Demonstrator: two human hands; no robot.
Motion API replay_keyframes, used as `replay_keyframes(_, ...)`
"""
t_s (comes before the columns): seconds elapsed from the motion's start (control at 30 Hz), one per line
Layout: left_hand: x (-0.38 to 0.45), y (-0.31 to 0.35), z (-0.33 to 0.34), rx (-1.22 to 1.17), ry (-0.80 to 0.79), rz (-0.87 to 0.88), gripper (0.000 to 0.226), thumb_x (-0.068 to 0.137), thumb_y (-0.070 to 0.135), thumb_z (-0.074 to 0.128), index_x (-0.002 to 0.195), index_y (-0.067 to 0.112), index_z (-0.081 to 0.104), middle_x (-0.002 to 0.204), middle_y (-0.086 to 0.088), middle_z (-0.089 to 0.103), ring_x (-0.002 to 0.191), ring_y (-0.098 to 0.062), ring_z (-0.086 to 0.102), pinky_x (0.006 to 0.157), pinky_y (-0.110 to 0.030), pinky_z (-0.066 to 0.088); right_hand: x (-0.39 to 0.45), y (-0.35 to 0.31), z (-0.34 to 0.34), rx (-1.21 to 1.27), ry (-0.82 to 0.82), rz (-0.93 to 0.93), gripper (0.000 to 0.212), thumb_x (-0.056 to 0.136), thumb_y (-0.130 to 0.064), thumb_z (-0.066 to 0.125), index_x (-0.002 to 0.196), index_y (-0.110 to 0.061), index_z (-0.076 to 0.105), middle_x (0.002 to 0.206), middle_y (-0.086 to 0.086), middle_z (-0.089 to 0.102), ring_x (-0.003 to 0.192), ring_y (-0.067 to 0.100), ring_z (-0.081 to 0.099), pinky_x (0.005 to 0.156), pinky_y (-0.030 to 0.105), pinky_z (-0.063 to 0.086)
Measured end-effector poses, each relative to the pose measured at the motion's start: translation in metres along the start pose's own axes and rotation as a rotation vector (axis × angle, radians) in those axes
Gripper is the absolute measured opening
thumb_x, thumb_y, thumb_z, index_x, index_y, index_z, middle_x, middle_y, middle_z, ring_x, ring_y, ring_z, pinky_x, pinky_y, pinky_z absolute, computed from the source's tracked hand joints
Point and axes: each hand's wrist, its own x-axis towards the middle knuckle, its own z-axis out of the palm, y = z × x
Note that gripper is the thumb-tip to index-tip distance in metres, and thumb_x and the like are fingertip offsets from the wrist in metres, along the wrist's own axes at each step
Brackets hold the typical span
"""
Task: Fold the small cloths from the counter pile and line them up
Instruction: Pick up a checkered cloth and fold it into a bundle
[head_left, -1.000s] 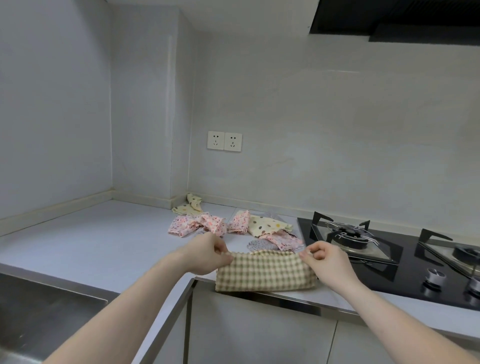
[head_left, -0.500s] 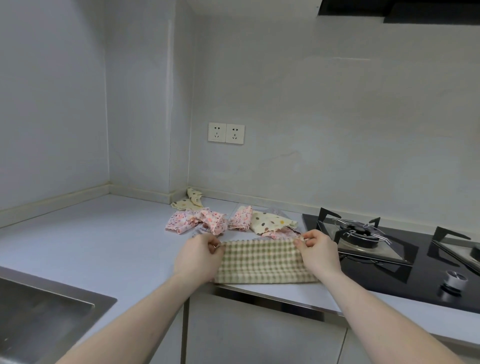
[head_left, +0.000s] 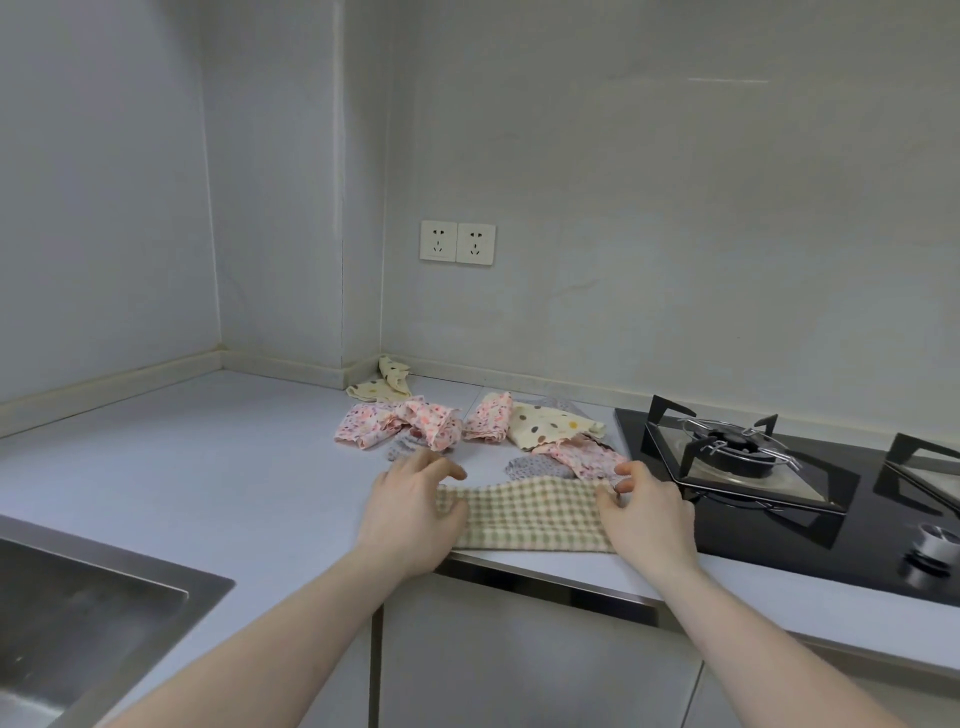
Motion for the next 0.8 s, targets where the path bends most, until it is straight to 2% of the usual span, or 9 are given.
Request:
replay_keyframes(0.13,-0.002,0.003,0.004,0.148,-0.223,0.021,0.05,0.094,0.049,0.046,0.14,0.035,0.056,0.152,0.013,0.048,0.142,-0.015,0.038,0.119,-0.037,0.025,0.0,-0.002,0.0,-0.09,-0.053,0.025,0.039,0.092,-0.045,0.056,0.127,-0.028,0.062,0.115,-0.008,0.072,0.118,0.025,0.054,0.096,0.04,0.037)
replay_keyframes(0.27,-0.001,0.001,0.003,0.152,-0.292,-0.008,0.054,0.096,0.051,0.038,0.147,0.035,0.049,0.157,0.009,0.045,0.144,-0.017,0.037,0.123,-0.038,0.021,0.002,-0.003,-0.001,-0.112,-0.085,0.041,0.039,0.094,-0.047,0.057,0.128,-0.03,0.062,0.116,-0.008,0.072,0.12,0.025,0.052,0.098,0.04,0.036)
replay_keyframes(0.33,-0.001,0.001,0.004,0.167,-0.318,-0.015,0.057,0.096,0.052,0.036,0.149,0.034,0.045,0.159,0.006,0.042,0.145,-0.018,0.035,0.124,-0.039,0.02,0.003,-0.002,-0.002,-0.112,-0.091,0.053,0.035,0.094,-0.048,0.059,0.125,-0.032,0.064,0.11,-0.009,0.073,0.118,0.025,0.053,0.097,0.04,0.036)
replay_keyframes(0.4,-0.001,-0.001,0.005,0.174,-0.328,-0.019,0.063,0.09,0.056,0.031,0.148,0.034,0.045,0.156,0.007,0.045,0.142,-0.019,0.039,0.122,-0.04,0.024,0.003,-0.001,-0.002,-0.1,-0.089,0.058,0.026,0.094,-0.047,0.06,0.114,-0.034,0.067,0.099,-0.012,0.073,0.114,0.025,0.057,0.094,0.039,0.036)
replay_keyframes(0.47,-0.001,-0.002,0.006,0.167,-0.33,-0.026,0.065,0.09,0.056,0.032,0.149,0.032,0.045,0.154,0.006,0.047,0.141,-0.019,0.04,0.121,-0.039,0.025,0.003,0.0,-0.003,-0.075,-0.077,0.066,0.014,0.093,-0.046,0.063,0.091,-0.033,0.067,0.085,-0.015,0.068,0.105,0.024,0.06,0.088,0.037,0.035)
replay_keyframes(0.53,0.0,-0.002,0.006,0.163,-0.334,-0.035,0.066,0.092,0.055,0.035,0.152,0.03,0.041,0.157,0.004,0.044,0.143,-0.021,0.038,0.122,-0.04,0.024,0.001,-0.002,-0.005,-0.038,-0.057,0.065,0.019,0.093,-0.045,0.064,0.08,-0.031,0.062,0.081,-0.017,0.064,0.094,0.02,0.059,0.085,0.036,0.034)
replay_keyframes(0.67,-0.001,-0.002,0.005,0.147,-0.348,-0.056,0.07,0.089,0.055,0.035,0.154,0.028,0.038,0.157,0.003,0.043,0.144,-0.022,0.037,0.122,-0.041,0.024,-0.001,-0.002,-0.008,0.115,-0.043,0.079,0.013,0.095,-0.042,0.063,0.09,-0.03,0.063,0.089,-0.015,0.065,0.086,0.016,0.059,0.082,0.034,0.047)
replay_keyframes(0.8,-0.001,0.0,0.001,0.091,-0.351,-0.088,0.068,0.089,0.054,0.039,0.152,0.028,0.042,0.155,0.004,0.047,0.143,-0.021,0.039,0.121,-0.04,0.027,-0.003,-0.004,-0.011,0.301,-0.042,0.121,0.011,0.095,-0.041,0.065,0.096,-0.031,0.064,0.095,-0.013,0.066,0.085,0.008,0.063,0.072,0.031,0.05)
